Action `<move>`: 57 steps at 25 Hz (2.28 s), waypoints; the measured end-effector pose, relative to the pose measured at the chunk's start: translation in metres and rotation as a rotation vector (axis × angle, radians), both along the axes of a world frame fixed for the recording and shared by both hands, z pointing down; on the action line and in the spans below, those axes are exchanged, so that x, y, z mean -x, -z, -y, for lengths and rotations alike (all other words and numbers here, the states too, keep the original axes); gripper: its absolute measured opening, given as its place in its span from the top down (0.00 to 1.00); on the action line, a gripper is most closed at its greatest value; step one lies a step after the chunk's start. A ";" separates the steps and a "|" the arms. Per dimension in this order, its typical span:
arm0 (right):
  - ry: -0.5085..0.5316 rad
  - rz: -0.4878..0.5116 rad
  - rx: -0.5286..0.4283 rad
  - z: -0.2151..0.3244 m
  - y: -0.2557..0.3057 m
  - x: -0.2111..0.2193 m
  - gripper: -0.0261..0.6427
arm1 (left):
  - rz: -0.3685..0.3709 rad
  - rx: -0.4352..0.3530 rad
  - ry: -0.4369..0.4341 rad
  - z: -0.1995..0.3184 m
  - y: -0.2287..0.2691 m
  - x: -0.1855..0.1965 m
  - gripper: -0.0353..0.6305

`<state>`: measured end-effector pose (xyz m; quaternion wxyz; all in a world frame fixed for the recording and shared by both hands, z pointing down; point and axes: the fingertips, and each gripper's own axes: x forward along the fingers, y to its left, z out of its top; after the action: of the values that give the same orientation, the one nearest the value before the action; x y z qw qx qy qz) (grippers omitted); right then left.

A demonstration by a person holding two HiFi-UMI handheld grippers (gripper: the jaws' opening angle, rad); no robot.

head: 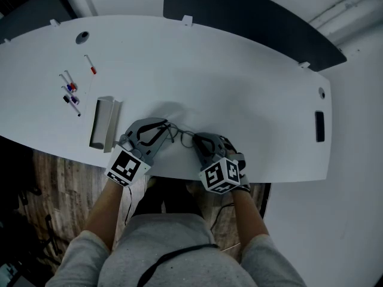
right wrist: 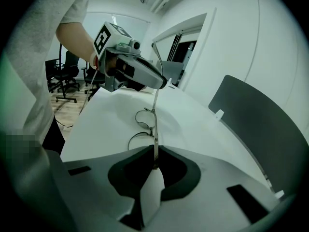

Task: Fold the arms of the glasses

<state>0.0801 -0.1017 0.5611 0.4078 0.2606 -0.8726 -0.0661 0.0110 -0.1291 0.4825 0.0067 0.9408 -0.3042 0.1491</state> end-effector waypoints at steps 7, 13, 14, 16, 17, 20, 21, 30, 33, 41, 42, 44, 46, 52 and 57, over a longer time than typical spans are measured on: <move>0.011 -0.003 -0.012 0.004 0.001 0.002 0.90 | 0.048 0.000 -0.037 -0.002 -0.006 -0.012 0.87; 0.018 0.000 -0.020 0.007 0.002 0.003 0.90 | 0.077 0.004 -0.066 -0.003 -0.015 -0.024 0.85; 0.019 0.002 -0.021 0.008 0.002 0.003 0.90 | 0.077 0.007 -0.066 -0.003 -0.016 -0.025 0.85; 0.022 0.004 -0.020 0.009 0.003 0.002 0.90 | 0.081 0.011 -0.065 -0.001 -0.018 -0.027 0.84; 0.022 0.007 -0.019 0.010 0.003 0.002 0.90 | 0.085 0.011 -0.064 0.000 -0.018 -0.027 0.84; 0.016 0.030 -0.013 0.012 0.003 0.002 0.90 | 0.109 -0.001 -0.052 0.003 -0.020 -0.026 0.85; 0.013 0.041 -0.009 0.012 0.004 0.002 0.90 | 0.120 -0.008 -0.049 0.004 -0.020 -0.025 0.85; 0.000 0.082 0.003 0.008 0.010 -0.003 0.86 | 0.133 -0.017 -0.084 -0.005 -0.019 -0.020 0.86; 0.009 0.055 -0.013 0.007 0.008 -0.003 0.89 | 0.132 -0.021 -0.105 -0.009 -0.017 -0.014 0.83; 0.016 0.040 -0.026 0.005 0.006 -0.001 0.90 | -0.025 0.006 0.006 0.000 0.007 0.012 0.89; 0.017 0.039 -0.027 0.005 0.006 -0.001 0.90 | -0.021 0.000 0.012 0.001 0.008 0.010 0.91; 0.017 0.038 -0.027 0.006 0.006 -0.001 0.90 | -0.014 -0.009 -0.008 -0.001 0.010 -0.001 0.92; 0.015 0.040 -0.024 0.006 0.005 -0.001 0.90 | -0.006 -0.012 -0.037 -0.006 0.008 -0.015 0.92; 0.016 0.048 -0.020 0.009 0.004 -0.001 0.90 | 0.015 -0.033 -0.010 -0.006 0.002 -0.028 0.92; 0.020 0.056 -0.018 0.011 0.003 -0.003 0.90 | 0.024 -0.014 -0.018 -0.002 -0.004 -0.035 0.92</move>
<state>0.0827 -0.1126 0.5583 0.3800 0.2571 -0.8857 -0.0706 0.0459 -0.1275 0.4865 -0.0049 0.9417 -0.2967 0.1584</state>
